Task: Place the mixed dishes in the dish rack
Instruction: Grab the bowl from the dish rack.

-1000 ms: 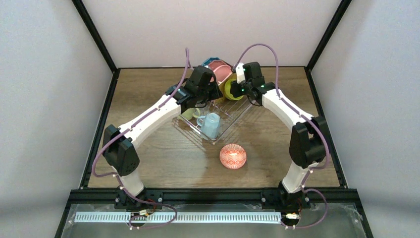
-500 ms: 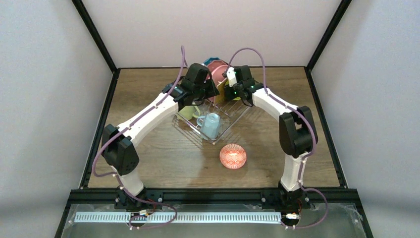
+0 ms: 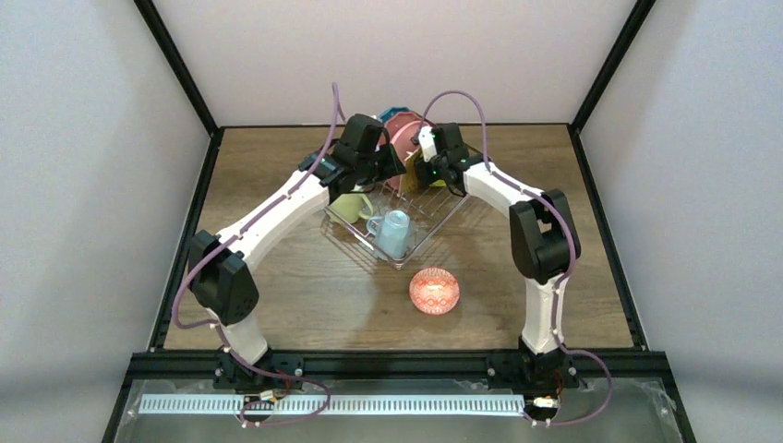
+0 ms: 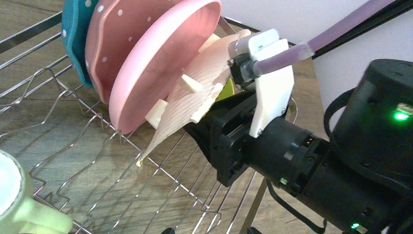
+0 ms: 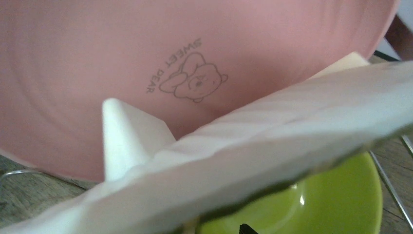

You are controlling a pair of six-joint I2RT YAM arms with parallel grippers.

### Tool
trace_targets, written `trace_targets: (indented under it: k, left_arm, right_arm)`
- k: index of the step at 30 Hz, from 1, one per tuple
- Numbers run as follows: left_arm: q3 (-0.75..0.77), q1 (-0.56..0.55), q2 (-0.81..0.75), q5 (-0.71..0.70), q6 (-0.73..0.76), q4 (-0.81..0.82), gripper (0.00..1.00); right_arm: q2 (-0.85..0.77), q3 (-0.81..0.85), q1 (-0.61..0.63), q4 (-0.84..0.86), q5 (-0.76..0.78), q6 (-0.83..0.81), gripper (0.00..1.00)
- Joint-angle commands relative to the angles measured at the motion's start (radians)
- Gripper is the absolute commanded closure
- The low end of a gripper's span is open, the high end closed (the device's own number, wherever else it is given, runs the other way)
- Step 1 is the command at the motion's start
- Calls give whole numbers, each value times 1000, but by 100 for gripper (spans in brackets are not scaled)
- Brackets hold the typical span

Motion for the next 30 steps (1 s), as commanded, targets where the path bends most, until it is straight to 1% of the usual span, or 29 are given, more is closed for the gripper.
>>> trace_targets:
  k: [1,6,8,9,10,11,12,15,21,30]
  left_arm:
    - [-8,10,22,19,9,26,15]
    - [-10,15,25,19,11,33,15]
    - [-14,17,27,19,12,38,16]
    - [-18,16,28,19,12,43,15]
    - [-19,18,29,19,12,44,15]
    - [-21,18,32,19,12,44,15]
    - [-21,19,34,19,12,43,15]
    - [-19,21,35,19,11,38,15]
    - [-23,23,28,19,5,35,15]
    - [-71,22,-34,19,-22,34,15]
  right_arm:
    - [38,22,1,27,4,-14,24]
    - [62,18,1,50,2,-9,28]
    - [69,18,1,62,2,-9,36]
    - [72,17,2,66,2,-11,46]
    - [74,18,2,69,6,-10,60]
    - [74,19,1,71,10,-8,71]
    - [71,17,2,71,13,-5,78]
    - [60,12,1,64,16,-1,82]
    - [43,-6,0,50,1,19,99]
    - [-73,-82,1,53,-33,86,99]
